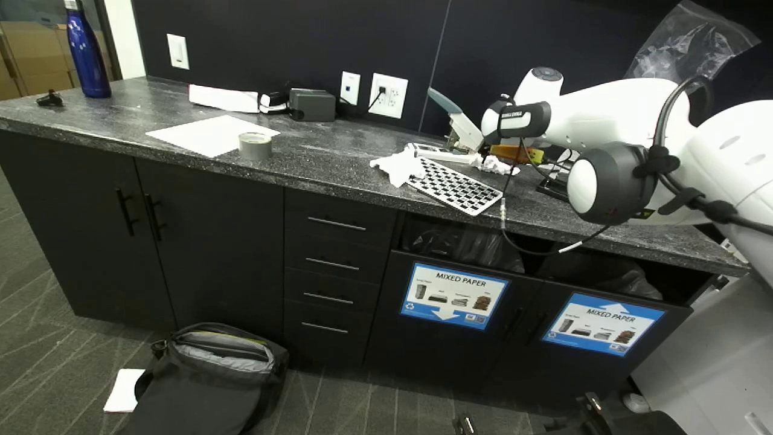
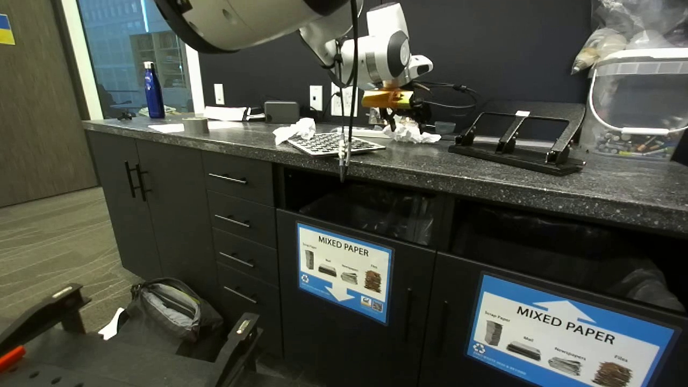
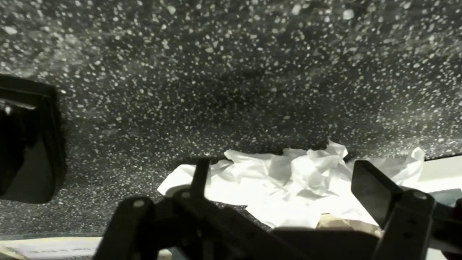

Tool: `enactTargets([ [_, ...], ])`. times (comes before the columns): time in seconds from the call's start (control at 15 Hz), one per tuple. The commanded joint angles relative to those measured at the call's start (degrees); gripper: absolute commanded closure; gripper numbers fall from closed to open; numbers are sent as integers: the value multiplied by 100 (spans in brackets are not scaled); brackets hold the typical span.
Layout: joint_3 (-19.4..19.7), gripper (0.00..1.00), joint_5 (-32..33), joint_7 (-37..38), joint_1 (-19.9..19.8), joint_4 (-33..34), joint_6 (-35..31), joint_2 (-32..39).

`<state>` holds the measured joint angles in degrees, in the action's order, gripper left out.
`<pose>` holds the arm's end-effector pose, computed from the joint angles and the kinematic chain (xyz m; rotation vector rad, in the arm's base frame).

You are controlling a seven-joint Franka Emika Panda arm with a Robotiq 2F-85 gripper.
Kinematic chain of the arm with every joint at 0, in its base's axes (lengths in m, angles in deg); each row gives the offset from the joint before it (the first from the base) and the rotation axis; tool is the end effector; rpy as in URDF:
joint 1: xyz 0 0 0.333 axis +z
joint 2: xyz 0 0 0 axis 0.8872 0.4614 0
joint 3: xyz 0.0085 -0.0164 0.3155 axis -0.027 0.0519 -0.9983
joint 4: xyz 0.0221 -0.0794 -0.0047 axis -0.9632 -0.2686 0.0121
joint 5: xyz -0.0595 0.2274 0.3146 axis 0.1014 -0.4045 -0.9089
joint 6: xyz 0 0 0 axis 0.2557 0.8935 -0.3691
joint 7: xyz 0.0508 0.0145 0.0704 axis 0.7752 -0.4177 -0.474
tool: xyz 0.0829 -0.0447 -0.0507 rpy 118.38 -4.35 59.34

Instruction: Put all the white pieces of paper in the left bin

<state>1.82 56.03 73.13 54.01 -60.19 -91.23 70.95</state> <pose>0.8274 -0.1946 0.2725 2.8084 -0.5933 0.8385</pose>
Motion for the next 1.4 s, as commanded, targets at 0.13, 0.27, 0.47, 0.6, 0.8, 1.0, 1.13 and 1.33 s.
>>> enactTargets([
  [0.13, -427, 0, -154, -599, -215, 376, -415, 193],
  [0.27, -589, 0, -175, -780, -253, 371, -431, 204],
  [0.47, -761, 0, -186, -888, -317, 408, -559, 256],
  [0.6, -800, 26, -157, -891, -364, 485, -909, 349],
  [0.8, -838, 50, -134, -874, -411, 504, -1346, 446],
  [1.0, -899, 72, -132, -912, -461, 493, -1574, 517],
  [1.13, -933, 87, -128, -917, -490, 476, -1606, 553],
  [1.33, -988, 94, -122, -936, -526, 456, -1553, 585],
])
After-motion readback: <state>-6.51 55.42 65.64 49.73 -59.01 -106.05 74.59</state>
